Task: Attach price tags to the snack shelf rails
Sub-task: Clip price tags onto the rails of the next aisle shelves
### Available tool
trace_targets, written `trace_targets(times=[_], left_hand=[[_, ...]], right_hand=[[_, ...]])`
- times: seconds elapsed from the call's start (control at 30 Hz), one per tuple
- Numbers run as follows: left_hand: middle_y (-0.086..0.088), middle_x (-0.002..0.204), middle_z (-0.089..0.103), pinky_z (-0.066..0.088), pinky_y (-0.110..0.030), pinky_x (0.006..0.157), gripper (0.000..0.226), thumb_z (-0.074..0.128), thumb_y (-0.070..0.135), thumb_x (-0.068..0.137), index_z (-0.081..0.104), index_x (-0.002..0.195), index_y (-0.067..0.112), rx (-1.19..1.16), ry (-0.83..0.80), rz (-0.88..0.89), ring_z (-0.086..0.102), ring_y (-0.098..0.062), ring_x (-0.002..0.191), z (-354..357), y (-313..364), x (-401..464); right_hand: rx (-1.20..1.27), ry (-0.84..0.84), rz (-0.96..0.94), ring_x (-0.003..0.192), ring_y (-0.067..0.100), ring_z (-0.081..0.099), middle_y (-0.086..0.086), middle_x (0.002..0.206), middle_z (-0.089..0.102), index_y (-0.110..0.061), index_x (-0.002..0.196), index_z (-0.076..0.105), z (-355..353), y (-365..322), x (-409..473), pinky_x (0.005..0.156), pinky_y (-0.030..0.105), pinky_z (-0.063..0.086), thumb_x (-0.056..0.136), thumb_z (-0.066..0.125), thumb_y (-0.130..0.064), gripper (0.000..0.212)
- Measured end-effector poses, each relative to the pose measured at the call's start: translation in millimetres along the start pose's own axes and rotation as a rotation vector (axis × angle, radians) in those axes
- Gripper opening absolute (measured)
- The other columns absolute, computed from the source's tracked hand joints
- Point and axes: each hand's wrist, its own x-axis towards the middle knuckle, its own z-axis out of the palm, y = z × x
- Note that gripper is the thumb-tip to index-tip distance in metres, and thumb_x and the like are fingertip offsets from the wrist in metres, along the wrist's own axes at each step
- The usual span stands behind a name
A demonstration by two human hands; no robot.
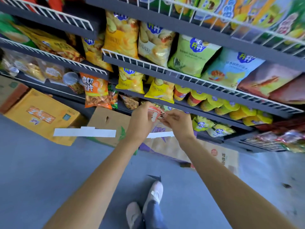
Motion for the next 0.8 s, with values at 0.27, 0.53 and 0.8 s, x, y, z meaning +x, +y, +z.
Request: trace_targets(times=[0.27,0.53,0.8], left_hand=[[-0.014,0.101,0.066,0.028,-0.018,0.062,0.028,0.044,-0.005,0.087,0.059,0.109,0.005,-0.035,0.083,-0.003,0.057,-0.026,0.092,-2.6,17.4,5.4],[-0.014,0.116,0.06,0.048,-0.035,0.089,0.027,0.047,0.008,0.094,0.051,0.12,0.007,-0.121,0.03,-0.103,0.056,-0.029,0.108,15.2,31.9,60.3],[-0.014,0.129,0.054,0.041,-0.029,0.09,0.039,0.047,0.005,0.094,0.045,0.132,0.009,-0.173,-0.073,-0.149,0.052,-0.029,0.118,46.3,24.9,129.0]], right_hand=[[0.08,-0.01,-0.065,0.076,0.022,0.069,0.016,0.08,0.07,-0.008,0.077,0.067,-12.7,-16.8,2.0,0.086,0.037,0.055,0.087,0.057,0.0,0.016],[-0.123,0.136,-0.185,0.068,0.018,0.068,0.002,0.065,0.067,-0.017,0.077,0.06,-42.9,-44.5,43.8,0.071,0.032,0.055,0.088,0.051,-0.003,0.02],[-0.51,0.155,-0.477,0.061,0.032,0.054,0.015,0.074,0.068,-0.007,0.096,0.057,-57.1,-53.9,110.4,0.051,0.029,0.037,0.09,0.042,-0.003,0.016]])
